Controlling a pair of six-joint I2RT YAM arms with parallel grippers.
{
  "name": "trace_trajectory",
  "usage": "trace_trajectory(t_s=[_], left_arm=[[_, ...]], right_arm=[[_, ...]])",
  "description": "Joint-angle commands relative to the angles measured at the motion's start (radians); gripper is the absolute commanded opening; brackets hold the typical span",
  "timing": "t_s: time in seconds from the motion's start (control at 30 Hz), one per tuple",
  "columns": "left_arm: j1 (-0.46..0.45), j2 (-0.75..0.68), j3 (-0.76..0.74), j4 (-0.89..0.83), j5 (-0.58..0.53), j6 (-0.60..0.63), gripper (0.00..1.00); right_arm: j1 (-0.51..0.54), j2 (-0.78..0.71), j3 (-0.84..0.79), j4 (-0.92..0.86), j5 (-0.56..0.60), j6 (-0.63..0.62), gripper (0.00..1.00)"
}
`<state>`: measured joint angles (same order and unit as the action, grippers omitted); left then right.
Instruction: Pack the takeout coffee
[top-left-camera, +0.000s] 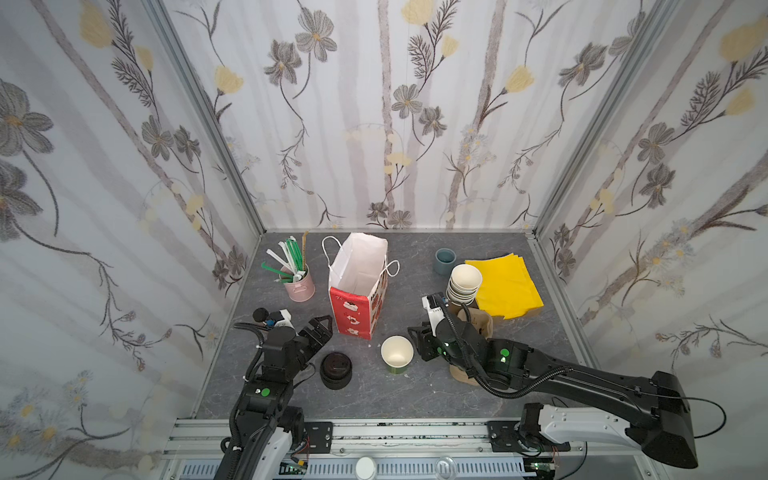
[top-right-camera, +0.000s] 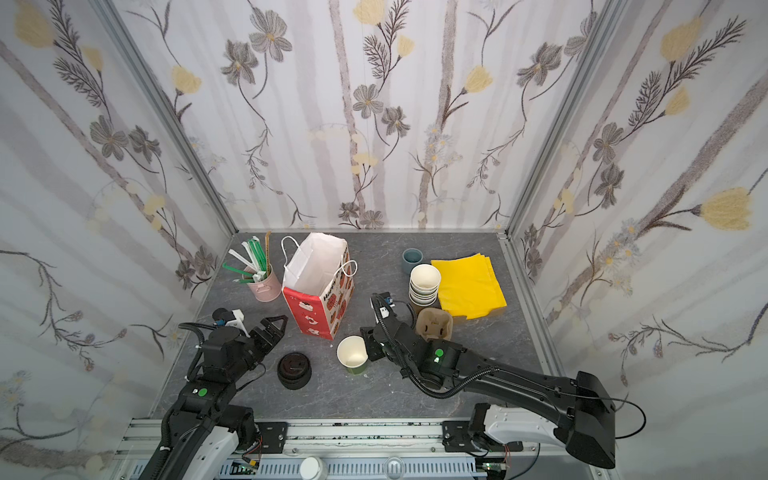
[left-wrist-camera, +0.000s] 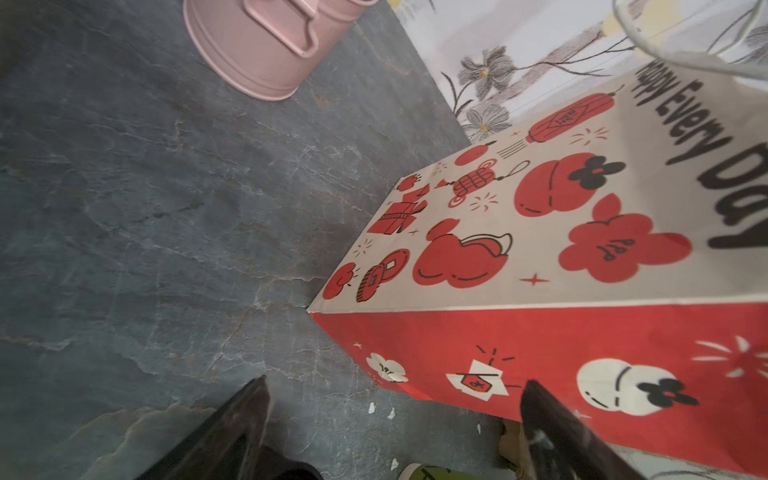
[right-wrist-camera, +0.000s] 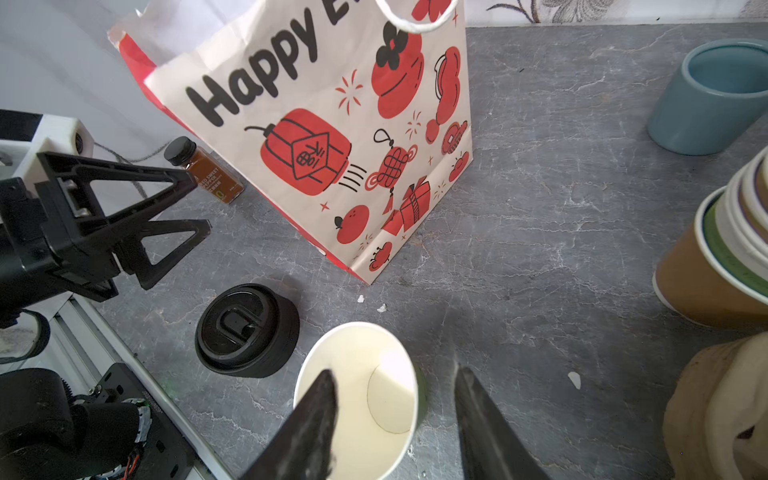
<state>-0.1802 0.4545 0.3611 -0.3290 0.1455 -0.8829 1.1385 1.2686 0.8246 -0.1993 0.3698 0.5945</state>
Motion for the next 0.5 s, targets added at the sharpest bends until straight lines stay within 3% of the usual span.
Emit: trace_trajectory(t_s=[0.0,0.17,0.37,0.47], left_arm=[[-0.024,0.004,0.017,-0.095,-0.089,-0.019,0.92],[-0.132,0.013,0.017,-0.124,-0.180,-0.068,0.86],[-0.275,0.046,0.070,-0.176,-0.297,-0.117,0.80],[-0.339,0.072,0.081,-0.205,-0.354,-0.129,0.79]], right_arm=[[0.000,-0.028,-0.023,0.069,0.077,0.020,0.49],[0.000,-0.054,-0.045,0.081,0.093,0.024,0.49],[0.004,-0.076,-0.044,0.102,-0.046,-0.022,0.51],[0.013,-0.085,-0.049,0.104,-0.057,-0.033,0.51]])
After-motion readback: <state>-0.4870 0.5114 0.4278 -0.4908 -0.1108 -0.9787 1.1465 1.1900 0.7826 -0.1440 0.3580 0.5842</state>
